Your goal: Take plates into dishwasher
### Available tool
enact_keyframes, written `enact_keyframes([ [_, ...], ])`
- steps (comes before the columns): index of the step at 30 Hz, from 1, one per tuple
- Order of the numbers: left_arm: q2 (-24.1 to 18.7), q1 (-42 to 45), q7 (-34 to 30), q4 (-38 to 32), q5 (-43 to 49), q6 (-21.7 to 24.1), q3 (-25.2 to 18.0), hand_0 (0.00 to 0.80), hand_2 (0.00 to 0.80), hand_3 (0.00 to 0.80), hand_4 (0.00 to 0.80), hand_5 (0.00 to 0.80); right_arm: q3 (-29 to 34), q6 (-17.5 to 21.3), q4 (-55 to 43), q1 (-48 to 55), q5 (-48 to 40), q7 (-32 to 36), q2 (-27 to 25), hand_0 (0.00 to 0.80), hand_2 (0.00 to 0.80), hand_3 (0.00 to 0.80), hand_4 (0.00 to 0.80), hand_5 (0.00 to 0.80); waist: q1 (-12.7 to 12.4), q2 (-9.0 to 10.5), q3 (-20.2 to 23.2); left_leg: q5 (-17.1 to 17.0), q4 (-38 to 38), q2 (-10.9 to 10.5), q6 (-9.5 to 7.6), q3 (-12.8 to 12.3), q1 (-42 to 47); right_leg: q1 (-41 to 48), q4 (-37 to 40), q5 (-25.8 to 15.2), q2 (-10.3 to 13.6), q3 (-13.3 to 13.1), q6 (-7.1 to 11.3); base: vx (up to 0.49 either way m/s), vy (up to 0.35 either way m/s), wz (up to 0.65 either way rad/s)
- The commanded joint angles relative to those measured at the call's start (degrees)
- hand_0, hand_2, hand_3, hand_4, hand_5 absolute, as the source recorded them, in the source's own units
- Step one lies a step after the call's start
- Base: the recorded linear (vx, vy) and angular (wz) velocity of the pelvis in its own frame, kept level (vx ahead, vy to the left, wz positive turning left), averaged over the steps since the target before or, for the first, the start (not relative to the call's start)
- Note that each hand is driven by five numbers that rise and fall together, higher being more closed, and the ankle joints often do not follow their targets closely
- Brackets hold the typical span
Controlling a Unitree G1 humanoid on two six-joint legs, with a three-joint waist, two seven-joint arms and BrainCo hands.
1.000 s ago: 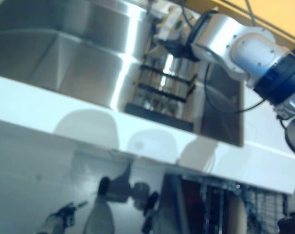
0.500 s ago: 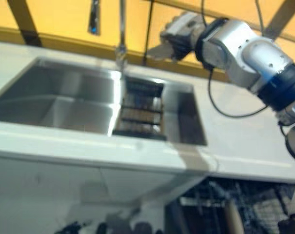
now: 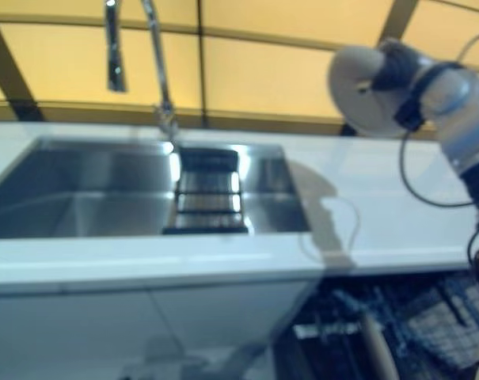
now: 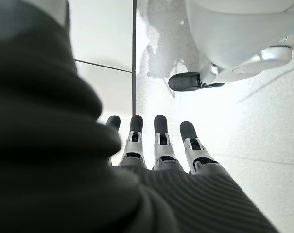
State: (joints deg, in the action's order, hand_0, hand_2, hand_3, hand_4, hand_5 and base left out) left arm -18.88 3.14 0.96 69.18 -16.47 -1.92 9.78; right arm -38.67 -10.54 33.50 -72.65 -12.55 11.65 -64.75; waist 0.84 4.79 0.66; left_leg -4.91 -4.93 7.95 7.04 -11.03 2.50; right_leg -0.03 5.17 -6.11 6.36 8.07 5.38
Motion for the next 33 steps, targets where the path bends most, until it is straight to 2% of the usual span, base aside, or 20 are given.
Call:
enact_keyframes([
  [1, -2.0, -3.3, -1.3, 3.2, 2.8, 1.5, 0.7, 0.000, 0.000, 0.000, 0.000, 0.000, 3.8, 1.0, 4.7, -2.1, -4.6, -2.0, -5.3, 0.800, 0.800, 0.800, 0.800, 0.800, 0.6, 2.88, -0.2, 4.4, -0.1, -1.4, -1.53, 0.1, 2.4, 2.9, -0.2, 1.6, 1.7, -0.6, 3.82, 0.013, -0.010, -0.14],
  [10, -2.2, -2.3, -1.8, 2.9, 3.5, 1.3, 0.2, 0.000, 0.000, 0.000, 0.000, 0.000, 13.2, 1.9, 7.1, 9.4, -5.9, 0.2, -13.5, 0.800, 0.800, 0.800, 0.800, 0.800, 3.3, 2.87, 0.0, 4.7, -0.1, -0.9, -1.65, -1.8, 3.6, 2.8, -0.2, 1.4, 1.0, -2.3, 3.70, 0.035, -0.019, -0.10],
  [16, -2.7, -2.6, -2.2, 2.7, 3.5, 1.1, -0.7, 0.000, 0.000, 0.000, 0.000, 0.000, 21.2, 3.0, 6.2, 19.6, -6.5, 3.4, -16.7, 0.800, 0.800, 0.800, 0.800, 0.800, 5.0, 3.02, -0.4, 4.8, -0.1, -0.5, -1.78, -3.1, 3.9, 2.3, -0.2, 1.1, 0.6, -3.4, 3.76, 0.007, -0.025, -0.11],
  [28, -2.5, -3.3, -2.2, 4.1, 3.7, -0.9, -3.3, 0.000, 0.000, 0.000, 0.000, 0.000, 40.4, 3.6, 0.9, 47.8, -2.4, 9.4, -12.9, 0.800, 0.800, 0.800, 0.800, 0.800, 8.1, 2.74, -1.3, 5.0, -0.1, 0.2, -2.04, -5.1, 4.4, 1.7, -0.2, 0.8, 0.1, -4.9, 3.71, 0.001, -0.007, -0.08],
  [33, -2.8, -3.6, -2.3, 4.6, 4.5, -1.0, -4.6, 0.000, 0.000, 0.000, 0.000, 0.000, 45.3, 4.8, -2.5, 56.6, 0.4, 10.6, -10.3, 0.800, 0.800, 0.800, 0.800, 0.800, 9.2, 2.45, -1.8, 5.0, -0.1, 0.2, -2.22, -5.5, 4.4, 1.2, -0.2, 0.5, -0.1, -5.8, 3.73, -0.013, -0.017, -0.10],
])
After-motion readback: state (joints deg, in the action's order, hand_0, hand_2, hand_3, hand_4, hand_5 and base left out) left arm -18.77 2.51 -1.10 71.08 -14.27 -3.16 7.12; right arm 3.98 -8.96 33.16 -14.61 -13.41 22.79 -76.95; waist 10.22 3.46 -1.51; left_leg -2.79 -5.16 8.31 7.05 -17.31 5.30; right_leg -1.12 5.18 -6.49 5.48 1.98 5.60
